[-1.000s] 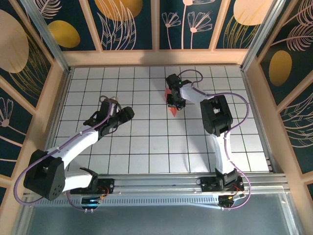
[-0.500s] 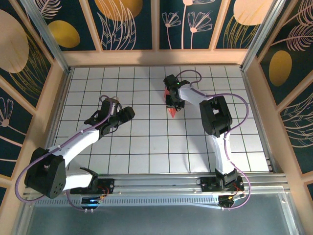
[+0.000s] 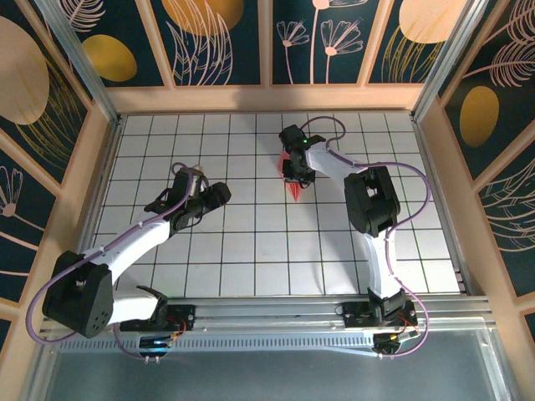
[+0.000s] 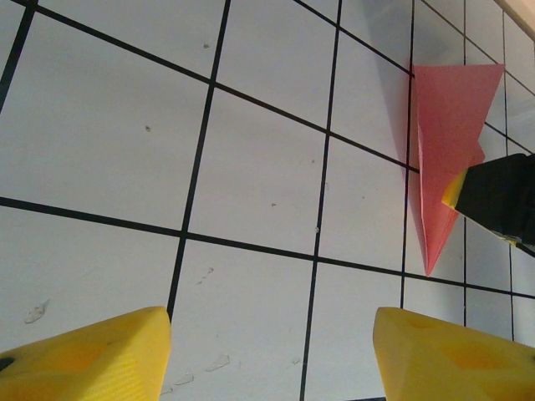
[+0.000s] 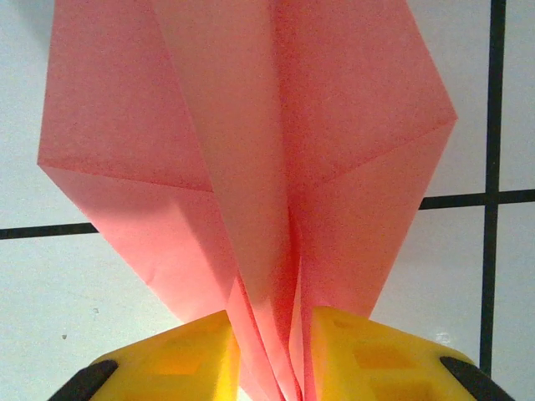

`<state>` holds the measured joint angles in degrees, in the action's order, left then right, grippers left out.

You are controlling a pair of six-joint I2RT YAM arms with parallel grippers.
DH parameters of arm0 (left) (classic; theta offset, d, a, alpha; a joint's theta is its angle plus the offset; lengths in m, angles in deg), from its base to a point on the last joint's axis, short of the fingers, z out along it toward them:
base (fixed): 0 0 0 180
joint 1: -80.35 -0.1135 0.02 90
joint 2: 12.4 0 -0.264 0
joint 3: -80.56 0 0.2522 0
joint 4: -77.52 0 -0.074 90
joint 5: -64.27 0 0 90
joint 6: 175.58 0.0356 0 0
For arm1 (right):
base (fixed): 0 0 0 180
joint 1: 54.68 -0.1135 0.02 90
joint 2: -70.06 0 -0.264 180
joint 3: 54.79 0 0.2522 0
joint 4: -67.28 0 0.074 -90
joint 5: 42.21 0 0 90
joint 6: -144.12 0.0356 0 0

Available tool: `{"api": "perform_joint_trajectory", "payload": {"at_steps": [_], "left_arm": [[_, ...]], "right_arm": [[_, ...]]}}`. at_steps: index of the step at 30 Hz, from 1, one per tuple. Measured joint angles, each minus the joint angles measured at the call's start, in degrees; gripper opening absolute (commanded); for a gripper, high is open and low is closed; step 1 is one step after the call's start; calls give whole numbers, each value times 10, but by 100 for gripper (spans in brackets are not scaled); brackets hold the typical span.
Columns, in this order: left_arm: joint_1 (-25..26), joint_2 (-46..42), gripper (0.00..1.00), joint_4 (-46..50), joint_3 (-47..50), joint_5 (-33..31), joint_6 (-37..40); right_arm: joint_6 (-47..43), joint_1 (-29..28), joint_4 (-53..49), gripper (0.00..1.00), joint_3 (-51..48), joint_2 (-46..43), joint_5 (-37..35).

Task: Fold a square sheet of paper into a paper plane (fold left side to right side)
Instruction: Place the paper plane at the top-center of the table, then reset both arms

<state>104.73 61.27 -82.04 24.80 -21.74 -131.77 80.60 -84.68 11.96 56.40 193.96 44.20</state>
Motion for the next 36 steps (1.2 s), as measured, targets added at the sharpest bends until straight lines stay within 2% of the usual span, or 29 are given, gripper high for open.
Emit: {"api": "perform_joint_trajectory", "payload": {"at_steps": [13,21,24,30,35,36], "left_arm": [[0,0,65,0,-2,0,-4],[0,0,66,0,-12,0,-5],[0,0,67,0,-14,0,-5],[-1,-2,81,0,-19,-8,-6],[-21,-38,98,1,-19,-53,0],[-27,-51,99,0,-19,-68,2]], "right_arm": [[0,0,-1,33,-8,-10,0],[0,0,2,39,-23,-61,0],[-3,5,25,43,-59,-92,11],[-15,49,69,52,-156,-213,32],[-36,120,130,63,-283,-371,32],[-39,134,138,65,-307,-399,31]]}}
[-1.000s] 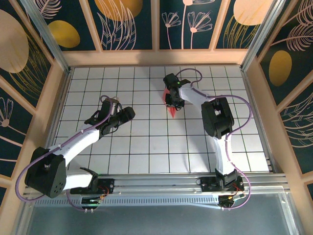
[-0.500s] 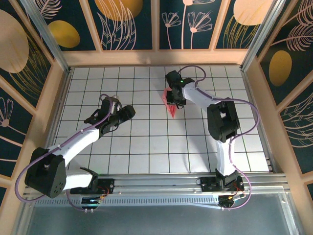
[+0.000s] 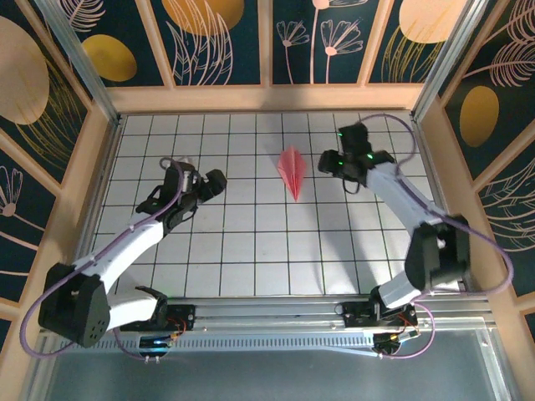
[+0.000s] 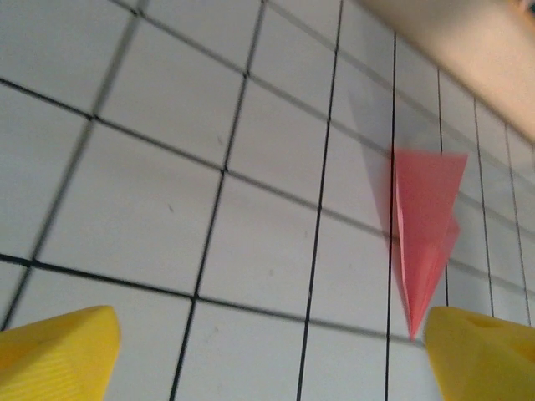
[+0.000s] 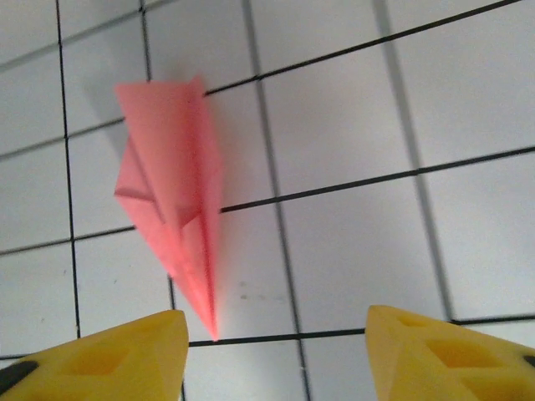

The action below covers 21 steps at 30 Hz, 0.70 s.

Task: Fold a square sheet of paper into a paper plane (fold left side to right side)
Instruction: Reset both arms

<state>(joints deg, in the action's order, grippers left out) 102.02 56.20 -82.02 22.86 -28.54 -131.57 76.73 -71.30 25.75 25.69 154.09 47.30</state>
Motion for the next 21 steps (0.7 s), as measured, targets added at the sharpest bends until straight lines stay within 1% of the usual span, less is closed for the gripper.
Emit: {"api": "perform_joint_trajectory", "payload": {"at_steps": [4,8,11,13,17,21], "left_arm": [[-21,-47,99,-2,0,-73,12],[-43,-63,99,-20,2,-133,42],[-61,-59,99,-40,11,-172,73],[-74,-54,99,-62,25,-196,97],[-103,-36,99,-120,64,-240,142],[-133,-11,99,-184,99,-273,174]], "right_arm": [[-16,60,46,72,-98,-113,1],[-32,110,89,80,-175,-188,7],[-47,140,136,90,-232,-226,7],[-59,156,172,99,-274,-243,5],[-78,185,253,99,-361,-259,-1],[-93,212,328,99,-406,-248,-1]]}}
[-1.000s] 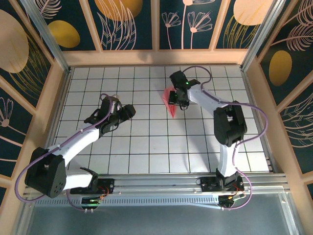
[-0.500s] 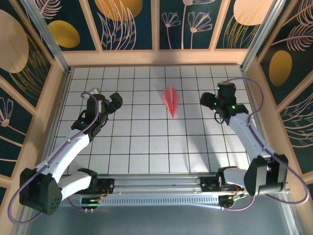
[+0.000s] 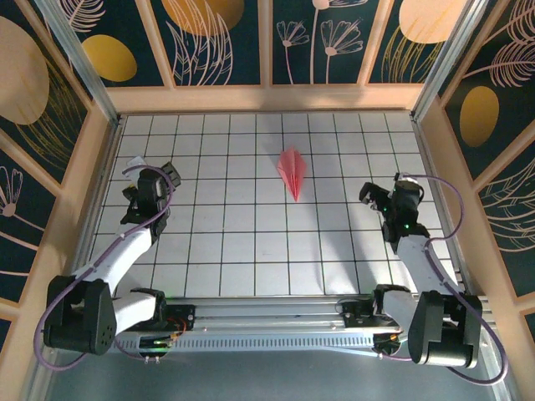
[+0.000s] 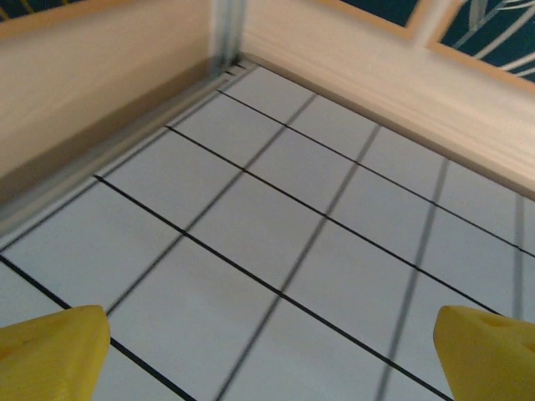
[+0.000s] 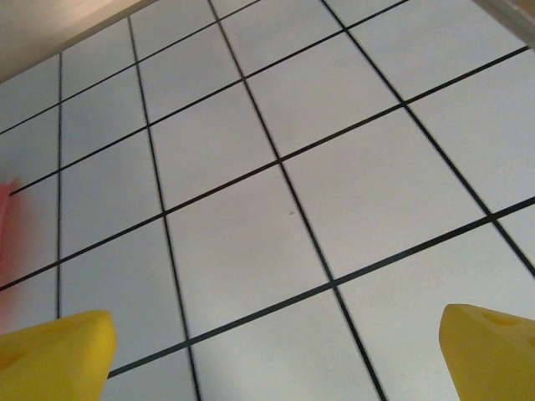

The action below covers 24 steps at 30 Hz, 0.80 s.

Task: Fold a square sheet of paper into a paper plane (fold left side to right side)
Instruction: Reset both arms

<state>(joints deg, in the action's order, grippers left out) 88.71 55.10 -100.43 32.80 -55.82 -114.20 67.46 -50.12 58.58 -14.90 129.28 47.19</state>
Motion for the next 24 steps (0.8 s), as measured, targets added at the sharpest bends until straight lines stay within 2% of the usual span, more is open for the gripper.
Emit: {"api": "perform_joint_trajectory", "payload": {"at_steps": [10,24], "left_arm": [[-14,67,99,-155,56,-56,82],[-21,94,99,-323,127,-18,164]], "right_arm": [[-42,26,255,99,-80,110,11],[-68,28,564,99,-114,238,72]]}}
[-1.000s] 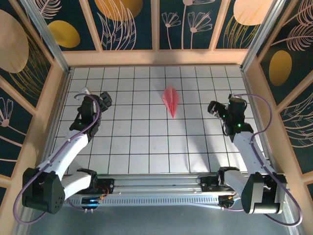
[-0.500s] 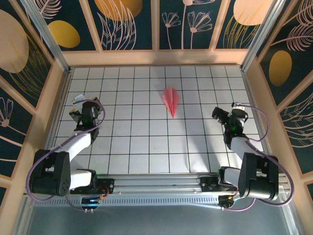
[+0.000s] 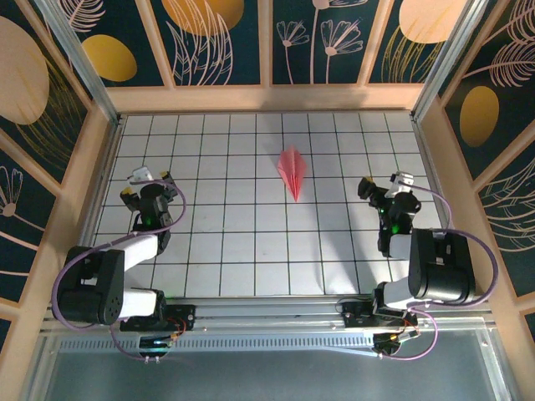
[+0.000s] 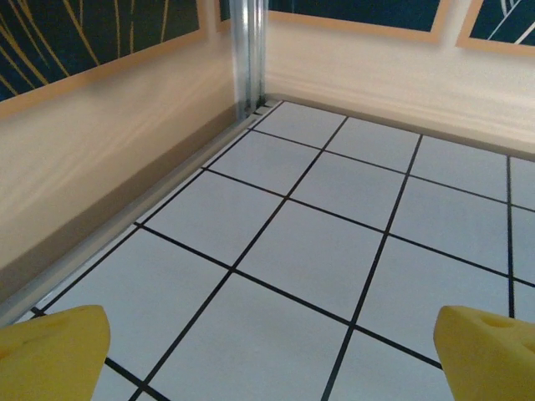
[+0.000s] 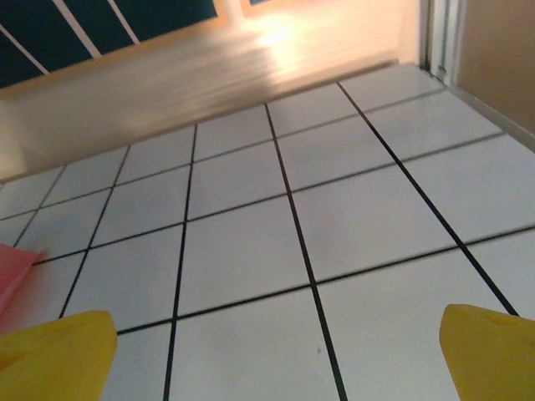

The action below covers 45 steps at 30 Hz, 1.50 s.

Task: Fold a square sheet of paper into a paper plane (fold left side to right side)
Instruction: Reset both arms

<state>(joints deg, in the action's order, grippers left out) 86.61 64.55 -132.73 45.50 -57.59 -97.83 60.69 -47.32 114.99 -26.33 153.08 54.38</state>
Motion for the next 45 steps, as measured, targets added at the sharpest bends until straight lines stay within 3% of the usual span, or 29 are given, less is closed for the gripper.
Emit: {"api": "perform_joint_trajectory", "payload": {"at_steps": [12,45], "left_arm": [[-14,38,99,-91,18,64,37],[-25,96,99,-426,174,111,63]], "right_arm": [[-26,-18,128,99,-38,66,27],[-48,-63,168,99,-43,67,-86]]}}
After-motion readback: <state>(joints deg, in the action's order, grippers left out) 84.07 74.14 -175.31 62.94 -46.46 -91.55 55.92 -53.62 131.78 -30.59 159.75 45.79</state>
